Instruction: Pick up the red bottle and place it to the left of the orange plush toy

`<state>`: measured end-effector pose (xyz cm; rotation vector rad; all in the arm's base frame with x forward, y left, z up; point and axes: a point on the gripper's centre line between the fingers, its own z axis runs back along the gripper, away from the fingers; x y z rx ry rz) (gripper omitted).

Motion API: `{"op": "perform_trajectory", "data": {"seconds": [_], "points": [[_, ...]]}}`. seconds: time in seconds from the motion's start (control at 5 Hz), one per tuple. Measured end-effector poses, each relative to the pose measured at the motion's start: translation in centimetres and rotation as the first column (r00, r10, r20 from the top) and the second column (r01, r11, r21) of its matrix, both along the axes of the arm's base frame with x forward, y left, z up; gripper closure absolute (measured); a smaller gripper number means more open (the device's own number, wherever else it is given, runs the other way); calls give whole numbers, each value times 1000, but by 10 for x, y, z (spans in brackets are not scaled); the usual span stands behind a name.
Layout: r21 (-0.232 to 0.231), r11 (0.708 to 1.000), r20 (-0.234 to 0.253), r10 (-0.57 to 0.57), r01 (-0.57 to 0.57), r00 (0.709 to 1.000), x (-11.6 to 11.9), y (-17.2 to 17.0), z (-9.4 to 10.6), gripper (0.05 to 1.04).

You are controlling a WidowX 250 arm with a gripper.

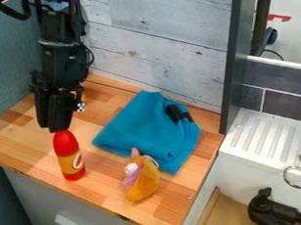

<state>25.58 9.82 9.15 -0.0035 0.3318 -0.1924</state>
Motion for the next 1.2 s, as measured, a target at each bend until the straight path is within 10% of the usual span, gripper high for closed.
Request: {"op": "perform_trajectory", "data": {"seconds": [0.4,0.8,1.2], "points": [[-37,999,13,-20,20,1000,0,-5,-3,710],[-21,999,52,26,-25,998,15,-2,17,118],[75,992,170,90,-104,981,39,21,56,81]]}}
